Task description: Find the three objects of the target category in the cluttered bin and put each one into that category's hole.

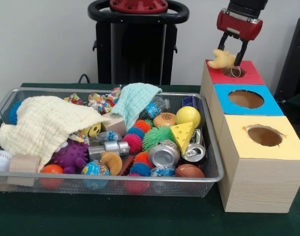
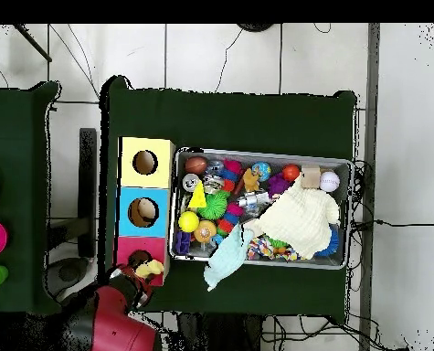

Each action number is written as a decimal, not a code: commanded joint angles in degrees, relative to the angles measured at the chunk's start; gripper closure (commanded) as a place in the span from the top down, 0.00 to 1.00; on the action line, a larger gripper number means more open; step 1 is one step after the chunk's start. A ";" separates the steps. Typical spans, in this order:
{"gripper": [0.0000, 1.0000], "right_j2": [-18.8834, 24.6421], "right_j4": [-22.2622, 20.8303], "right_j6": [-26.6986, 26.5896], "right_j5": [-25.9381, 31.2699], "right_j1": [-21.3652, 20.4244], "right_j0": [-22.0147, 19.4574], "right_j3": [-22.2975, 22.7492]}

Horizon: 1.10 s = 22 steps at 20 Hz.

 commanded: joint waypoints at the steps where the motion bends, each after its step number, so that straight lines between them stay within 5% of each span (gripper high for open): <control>1: 1.00 3.73 1.47 13.17 -2.45 1.89 -1.91 -4.03; 14: 1.00 2.08 1.54 13.63 -0.94 2.40 -0.95 -4.44; 22: 1.00 7.40 2.55 13.55 -3.80 -2.74 -5.06 -1.08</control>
